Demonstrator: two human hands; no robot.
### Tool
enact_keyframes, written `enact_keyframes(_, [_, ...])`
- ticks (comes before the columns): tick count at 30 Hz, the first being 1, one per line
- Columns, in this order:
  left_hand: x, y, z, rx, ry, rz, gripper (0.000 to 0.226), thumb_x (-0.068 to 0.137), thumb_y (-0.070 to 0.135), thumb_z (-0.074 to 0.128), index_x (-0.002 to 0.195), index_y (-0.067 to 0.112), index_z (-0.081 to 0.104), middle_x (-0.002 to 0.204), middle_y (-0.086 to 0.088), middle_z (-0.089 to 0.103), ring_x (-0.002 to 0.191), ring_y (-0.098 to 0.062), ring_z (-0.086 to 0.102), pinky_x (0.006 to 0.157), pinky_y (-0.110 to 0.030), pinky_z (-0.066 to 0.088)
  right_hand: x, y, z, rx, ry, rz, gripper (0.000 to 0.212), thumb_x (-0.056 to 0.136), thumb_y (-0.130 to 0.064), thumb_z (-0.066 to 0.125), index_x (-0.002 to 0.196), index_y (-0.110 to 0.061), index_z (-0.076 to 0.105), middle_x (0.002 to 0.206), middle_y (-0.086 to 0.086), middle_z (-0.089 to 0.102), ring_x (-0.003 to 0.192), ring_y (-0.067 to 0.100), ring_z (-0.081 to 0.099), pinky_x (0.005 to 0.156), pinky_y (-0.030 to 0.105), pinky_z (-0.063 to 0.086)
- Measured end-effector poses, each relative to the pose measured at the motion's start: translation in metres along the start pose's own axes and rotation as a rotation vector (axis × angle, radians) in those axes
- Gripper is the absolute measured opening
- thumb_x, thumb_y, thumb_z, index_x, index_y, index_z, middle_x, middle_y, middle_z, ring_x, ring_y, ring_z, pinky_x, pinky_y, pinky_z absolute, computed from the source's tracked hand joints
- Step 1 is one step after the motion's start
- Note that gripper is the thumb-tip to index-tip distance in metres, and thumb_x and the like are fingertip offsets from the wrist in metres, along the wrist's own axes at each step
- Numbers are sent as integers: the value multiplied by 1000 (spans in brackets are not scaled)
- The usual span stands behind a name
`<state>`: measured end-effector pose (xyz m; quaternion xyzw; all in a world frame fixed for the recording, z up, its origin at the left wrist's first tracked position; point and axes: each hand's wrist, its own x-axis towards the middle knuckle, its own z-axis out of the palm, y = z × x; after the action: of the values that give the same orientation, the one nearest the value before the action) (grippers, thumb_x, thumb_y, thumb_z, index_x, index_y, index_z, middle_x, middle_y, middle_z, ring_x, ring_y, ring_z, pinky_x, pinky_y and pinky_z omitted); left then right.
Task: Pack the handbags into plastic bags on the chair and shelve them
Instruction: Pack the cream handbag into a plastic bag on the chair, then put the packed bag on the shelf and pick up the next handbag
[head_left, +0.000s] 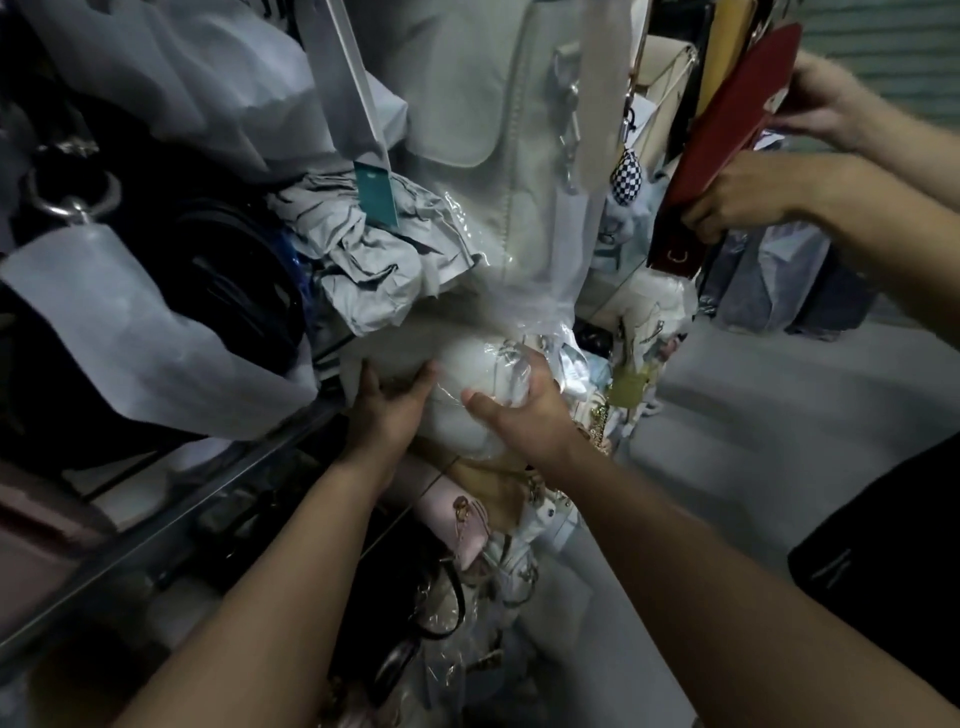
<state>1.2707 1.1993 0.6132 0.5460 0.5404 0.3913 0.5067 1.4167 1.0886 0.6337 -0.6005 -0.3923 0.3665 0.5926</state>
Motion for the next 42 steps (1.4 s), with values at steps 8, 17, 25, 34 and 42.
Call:
enact_keyframes(8, [-56, 23, -10, 161, 128, 142, 80, 63, 67, 72, 131, 28, 54, 123, 6, 67, 111, -15, 65, 101, -34, 51, -31, -19, -15, -86, 38, -75, 106, 71, -37, 90, 154, -37, 24, 153, -2, 41, 135, 16, 47, 110, 39, 46])
enact_keyframes(17, [-197, 19, -29, 325, 150, 384, 47, 82, 57, 63, 122, 31, 65, 127, 13, 64, 121, -2, 57, 110, -33, 43, -118, -36, -47, -569, -32, -449, 67, 88, -51, 67, 148, -33, 44, 160, -1, 31, 148, 17, 25, 118, 30, 22])
enact_keyframes(25, [-387, -59, -87, 427, 451, 253, 17, 90, 37, 69, 107, 35, 70, 122, 19, 60, 123, 2, 52, 108, -30, 43, -221, -14, -3, -591, -514, -694, 61, 85, -58, 64, 141, -33, 54, 151, -6, 43, 142, 17, 33, 114, 28, 27])
enact_keyframes(34, [-569, -108, -209, 456, 877, -26, 28, 92, 37, 68, 119, 28, 68, 127, 20, 59, 113, 14, 50, 102, -14, 40, -357, -7, 121, -539, -1110, -734, 77, 84, -65, 63, 152, -39, 36, 158, -9, 31, 147, 14, 25, 122, 35, 25])
enact_keyframes(42, [-727, -134, -302, 446, 1208, -204, 27, 94, 37, 65, 120, 29, 67, 137, 14, 56, 126, 2, 49, 106, -31, 42, -519, -1, 236, -467, -1472, -813, 81, 85, -63, 65, 154, -39, 31, 159, -6, 29, 147, 20, 24, 120, 32, 24])
